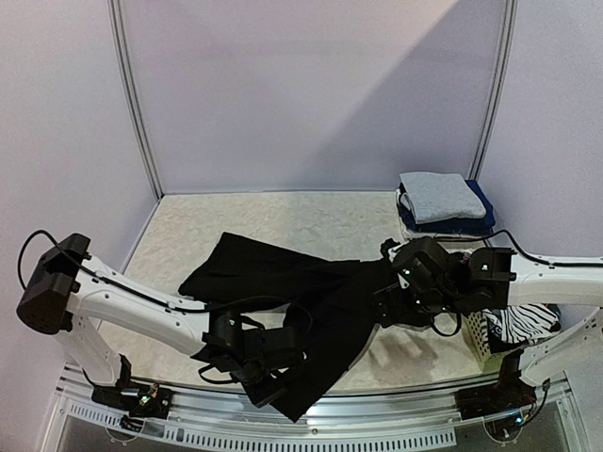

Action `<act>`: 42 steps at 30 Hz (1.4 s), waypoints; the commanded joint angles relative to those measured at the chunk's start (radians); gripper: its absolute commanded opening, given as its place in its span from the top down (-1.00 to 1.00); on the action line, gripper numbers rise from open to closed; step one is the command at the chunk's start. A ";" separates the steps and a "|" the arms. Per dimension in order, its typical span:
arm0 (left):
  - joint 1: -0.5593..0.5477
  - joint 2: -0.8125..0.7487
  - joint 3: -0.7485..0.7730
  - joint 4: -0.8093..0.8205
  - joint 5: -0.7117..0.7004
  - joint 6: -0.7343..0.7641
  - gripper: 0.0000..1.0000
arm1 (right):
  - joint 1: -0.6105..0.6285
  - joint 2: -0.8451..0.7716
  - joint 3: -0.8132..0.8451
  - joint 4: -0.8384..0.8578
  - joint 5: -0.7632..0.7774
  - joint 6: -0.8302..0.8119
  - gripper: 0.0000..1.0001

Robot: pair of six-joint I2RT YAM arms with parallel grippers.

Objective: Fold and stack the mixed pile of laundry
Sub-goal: Flatten out the crumpled shirt at the center of the board.

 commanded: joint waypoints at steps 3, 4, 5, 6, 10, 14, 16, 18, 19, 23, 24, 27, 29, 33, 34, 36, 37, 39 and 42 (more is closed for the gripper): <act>-0.011 0.073 0.052 0.028 -0.012 -0.002 0.30 | -0.002 -0.041 -0.022 -0.012 0.015 0.021 -0.98; -0.011 0.077 0.057 0.032 -0.006 0.002 0.36 | -0.002 -0.043 -0.022 -0.014 0.016 0.018 -0.98; -0.012 0.078 0.058 0.037 0.000 0.007 0.46 | -0.002 -0.045 -0.022 -0.013 0.019 0.014 -0.98; -0.010 0.078 0.061 0.042 0.004 0.012 0.61 | -0.001 -0.047 -0.022 -0.014 0.020 0.012 -0.98; 0.009 0.052 0.087 0.016 -0.021 0.016 1.00 | -0.002 -0.058 -0.019 -0.002 0.031 -0.006 -0.97; 0.057 -0.038 0.125 -0.002 -0.032 0.020 1.00 | -0.001 -0.083 -0.034 0.064 0.041 -0.042 -0.97; 0.090 -0.078 0.143 -0.001 -0.028 0.029 1.00 | -0.002 -0.103 -0.052 0.114 0.032 -0.075 -0.98; 0.130 -0.107 0.159 0.004 -0.025 0.035 1.00 | -0.002 -0.117 -0.067 0.164 0.006 -0.111 -0.98; 0.150 -0.119 0.166 0.010 -0.020 0.038 1.00 | -0.002 -0.122 -0.075 0.193 -0.018 -0.143 -0.97; 0.218 -0.142 0.210 0.022 0.002 0.061 1.00 | -0.002 -0.144 -0.098 0.297 -0.162 -0.250 -0.98; 0.234 -0.145 0.223 0.022 0.002 0.066 1.00 | -0.001 -0.148 -0.102 0.323 -0.209 -0.277 -0.97; 0.277 -0.150 0.266 0.020 0.008 0.088 1.00 | -0.001 -0.151 -0.097 0.369 -0.337 -0.331 -0.98; 0.297 -0.149 0.292 0.018 0.017 0.104 1.00 | 0.000 -0.144 -0.103 0.412 -0.436 -0.358 -0.98; 0.317 -0.134 0.341 0.008 0.034 0.131 1.00 | -0.001 -0.099 -0.090 0.482 -0.486 -0.354 -0.98; 0.322 -0.132 0.348 0.005 0.037 0.135 1.00 | 0.000 -0.079 -0.080 0.483 -0.479 -0.348 -0.96; 0.329 -0.130 0.358 0.001 0.043 0.144 1.00 | -0.002 -0.038 -0.062 0.489 -0.447 -0.332 -0.91; 0.332 -0.130 0.361 0.001 0.048 0.146 1.00 | -0.001 -0.018 -0.058 0.499 -0.434 -0.325 -0.85; 0.336 -0.130 0.362 0.000 0.049 0.152 1.00 | -0.001 0.013 -0.051 0.520 -0.413 -0.315 -0.69; 0.340 -0.134 0.360 -0.003 0.049 0.162 1.00 | 0.000 0.047 -0.027 0.509 -0.347 -0.300 -0.39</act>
